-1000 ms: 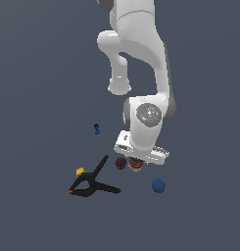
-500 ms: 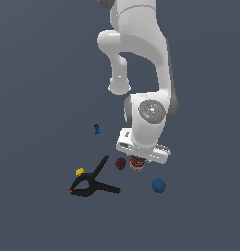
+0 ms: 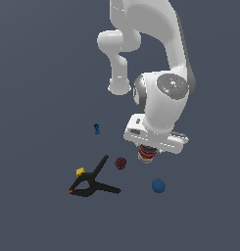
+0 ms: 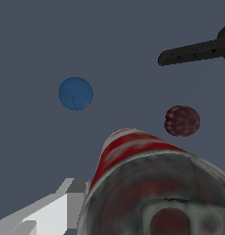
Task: Pick up a designated object from a clutter of objects.
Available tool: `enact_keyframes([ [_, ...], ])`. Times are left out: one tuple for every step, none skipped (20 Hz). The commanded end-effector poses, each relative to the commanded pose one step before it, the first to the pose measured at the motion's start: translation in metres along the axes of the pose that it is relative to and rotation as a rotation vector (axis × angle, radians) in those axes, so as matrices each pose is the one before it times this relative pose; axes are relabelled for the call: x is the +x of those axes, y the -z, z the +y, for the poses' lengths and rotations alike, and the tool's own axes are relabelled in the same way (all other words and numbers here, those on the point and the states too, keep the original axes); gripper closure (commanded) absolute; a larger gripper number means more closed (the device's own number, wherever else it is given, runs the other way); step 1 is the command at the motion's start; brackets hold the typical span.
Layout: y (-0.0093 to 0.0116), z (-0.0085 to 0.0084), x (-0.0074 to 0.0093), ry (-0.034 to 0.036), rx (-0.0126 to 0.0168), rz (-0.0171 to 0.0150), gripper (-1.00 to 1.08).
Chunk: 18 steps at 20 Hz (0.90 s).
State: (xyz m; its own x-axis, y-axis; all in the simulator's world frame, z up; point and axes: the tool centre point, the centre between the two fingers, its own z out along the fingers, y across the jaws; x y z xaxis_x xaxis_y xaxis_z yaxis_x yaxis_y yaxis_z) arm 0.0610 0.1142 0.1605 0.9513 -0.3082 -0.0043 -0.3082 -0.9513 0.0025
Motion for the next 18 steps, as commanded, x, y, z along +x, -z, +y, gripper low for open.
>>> enact_keyframes([
  [0.02824, -0.01049, -0.00497, 0.00032, 0.00212, 0.00426, 1.08],
  [0.01111, -0.00427, -0.00238, -0.00017, -0.00056, 0.00037, 1.08],
  [0.01123, -0.00432, -0.00238, 0.0, 0.0, 0.0, 1.08],
  [0.01132, -0.00436, -0.00238, 0.0, 0.0, 0.0, 1.08],
  [0.01136, -0.00439, -0.00237, 0.0, 0.0, 0.0, 1.08],
  [0.01139, -0.00441, -0.00236, 0.0, 0.0, 0.0, 1.08],
  [0.01137, -0.00442, -0.00234, 0.0, 0.0, 0.0, 1.08],
  [0.01125, -0.00439, -0.00229, 0.0, 0.0, 0.0, 1.08],
  [0.01112, -0.00436, -0.00225, 0.0, 0.0, 0.0, 1.08],
  [0.011, -0.00433, -0.0022, 0.0, 0.0, 0.0, 1.08],
  [0.01088, -0.00431, -0.00215, 0.0, 0.0, 0.0, 1.08],
  [0.01077, -0.00428, -0.00211, 0.0, 0.0, 0.0, 1.08],
  [0.01065, -0.00426, -0.00206, 0.0, 0.0, 0.0, 1.08],
  [0.01053, -0.00424, -0.00201, 0.0, 0.0, 0.0, 1.08],
  [0.01042, -0.00422, -0.00196, 0.0, 0.0, 0.0, 1.08],
  [0.01038, -0.00386, -0.00172, -0.00067, 0.0, 0.00016, 1.08],
  [0.01017, -0.00418, -0.00186, 0.0, 0.0, 0.0, 1.08],
  [0.00991, -0.00411, -0.00178, 0.0, 0.0, 0.0, 1.08],
])
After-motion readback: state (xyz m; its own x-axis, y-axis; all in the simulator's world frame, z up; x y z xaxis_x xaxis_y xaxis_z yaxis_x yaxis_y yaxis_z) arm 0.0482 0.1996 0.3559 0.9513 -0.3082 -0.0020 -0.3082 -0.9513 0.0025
